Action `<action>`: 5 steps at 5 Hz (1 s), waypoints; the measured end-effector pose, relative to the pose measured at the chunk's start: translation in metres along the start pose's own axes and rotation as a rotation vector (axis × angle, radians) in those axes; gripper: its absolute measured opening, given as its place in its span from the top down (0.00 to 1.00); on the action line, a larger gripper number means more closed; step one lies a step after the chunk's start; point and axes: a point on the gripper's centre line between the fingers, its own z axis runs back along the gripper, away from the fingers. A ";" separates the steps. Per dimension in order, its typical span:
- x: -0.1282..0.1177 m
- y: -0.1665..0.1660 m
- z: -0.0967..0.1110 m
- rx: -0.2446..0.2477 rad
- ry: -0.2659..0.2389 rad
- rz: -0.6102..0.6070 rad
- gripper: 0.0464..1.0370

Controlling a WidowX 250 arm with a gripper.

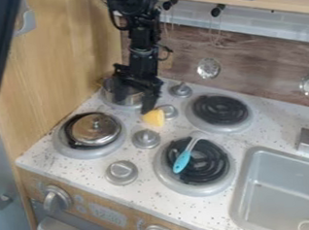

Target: Move the yellow object to the bottom right burner

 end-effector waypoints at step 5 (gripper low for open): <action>0.037 -0.013 -0.037 -0.055 0.048 0.002 0.04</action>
